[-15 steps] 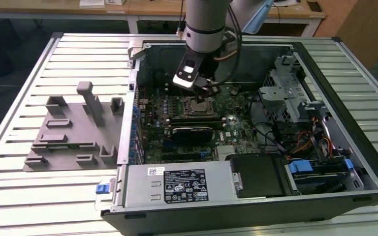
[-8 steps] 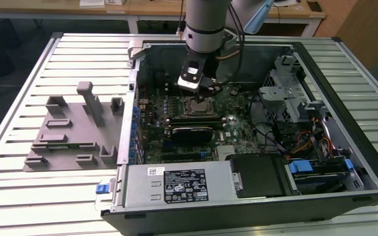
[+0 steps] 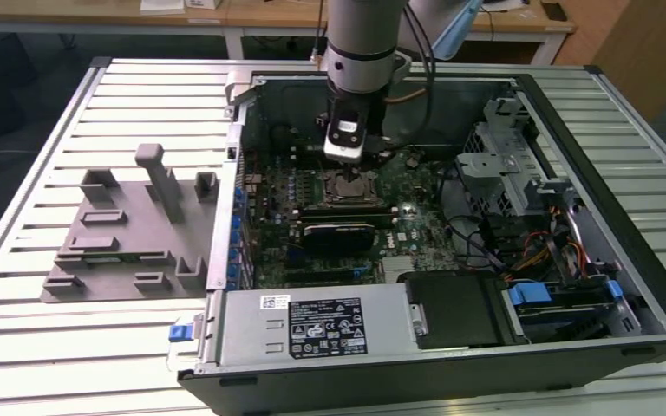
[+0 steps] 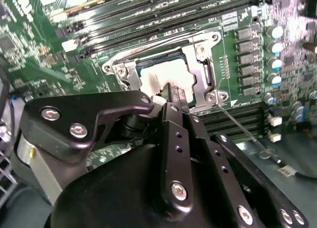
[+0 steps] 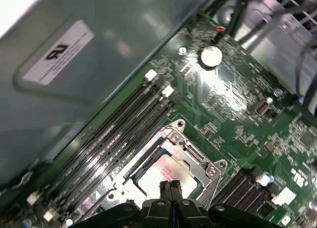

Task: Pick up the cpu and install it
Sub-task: 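Close the cpu cover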

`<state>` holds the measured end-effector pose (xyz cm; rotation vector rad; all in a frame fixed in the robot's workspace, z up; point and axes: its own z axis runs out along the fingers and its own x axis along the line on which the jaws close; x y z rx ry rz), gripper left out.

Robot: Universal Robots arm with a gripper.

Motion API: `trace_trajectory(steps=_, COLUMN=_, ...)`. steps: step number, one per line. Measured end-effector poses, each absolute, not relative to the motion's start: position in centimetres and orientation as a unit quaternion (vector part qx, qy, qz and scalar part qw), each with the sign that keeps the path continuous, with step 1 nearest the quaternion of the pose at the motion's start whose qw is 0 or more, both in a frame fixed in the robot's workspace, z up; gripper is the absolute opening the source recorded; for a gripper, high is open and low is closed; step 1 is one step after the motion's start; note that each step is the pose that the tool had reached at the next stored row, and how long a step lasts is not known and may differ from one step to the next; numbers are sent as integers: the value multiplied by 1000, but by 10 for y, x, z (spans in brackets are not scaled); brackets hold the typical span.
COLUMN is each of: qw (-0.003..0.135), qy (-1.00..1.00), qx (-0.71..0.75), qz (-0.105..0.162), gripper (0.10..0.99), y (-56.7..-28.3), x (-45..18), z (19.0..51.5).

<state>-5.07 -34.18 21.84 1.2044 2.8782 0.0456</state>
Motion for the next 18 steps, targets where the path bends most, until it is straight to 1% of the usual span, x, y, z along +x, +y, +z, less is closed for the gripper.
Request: trace_trajectory(steps=18, qw=8, qy=973, qx=230, qz=16, gripper=106, y=-342, x=-51, z=218)
